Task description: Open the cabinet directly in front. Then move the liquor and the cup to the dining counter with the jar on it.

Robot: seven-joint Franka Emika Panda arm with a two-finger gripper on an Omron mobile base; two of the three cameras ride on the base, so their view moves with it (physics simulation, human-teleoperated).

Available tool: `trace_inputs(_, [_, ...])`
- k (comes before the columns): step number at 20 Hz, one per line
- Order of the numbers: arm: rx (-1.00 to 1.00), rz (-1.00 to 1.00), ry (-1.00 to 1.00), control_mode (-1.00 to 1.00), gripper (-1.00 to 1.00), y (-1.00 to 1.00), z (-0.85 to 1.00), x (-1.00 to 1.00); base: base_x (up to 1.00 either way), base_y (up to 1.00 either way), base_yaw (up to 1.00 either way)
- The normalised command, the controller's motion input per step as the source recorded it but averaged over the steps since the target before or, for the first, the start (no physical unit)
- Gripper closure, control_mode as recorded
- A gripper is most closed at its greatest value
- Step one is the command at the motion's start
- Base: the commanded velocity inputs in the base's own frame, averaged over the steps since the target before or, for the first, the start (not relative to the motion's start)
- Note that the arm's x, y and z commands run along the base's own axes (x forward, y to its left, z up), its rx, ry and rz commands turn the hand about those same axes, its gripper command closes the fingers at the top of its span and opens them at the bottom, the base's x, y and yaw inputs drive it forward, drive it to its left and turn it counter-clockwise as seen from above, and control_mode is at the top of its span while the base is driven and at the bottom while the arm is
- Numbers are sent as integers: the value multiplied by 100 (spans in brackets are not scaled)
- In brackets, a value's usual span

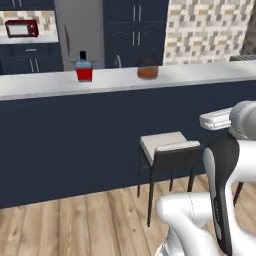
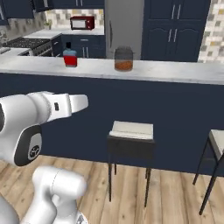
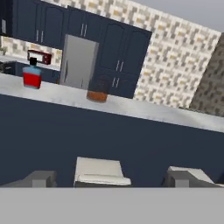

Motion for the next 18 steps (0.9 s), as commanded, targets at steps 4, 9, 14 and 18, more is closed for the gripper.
trace_inputs(4, [0, 0, 0, 100, -100, 0, 0, 0, 23, -100, -8])
trace_inputs(9, [0, 0, 0, 100, -100, 0, 0, 0, 18, -100, -2])
trace_inputs(14, [0, 0, 0, 100, -100, 0, 0, 0, 38, -100, -1])
trace_inputs(18, [0, 0, 0, 100, -100, 0, 0, 0, 36, -100, 0])
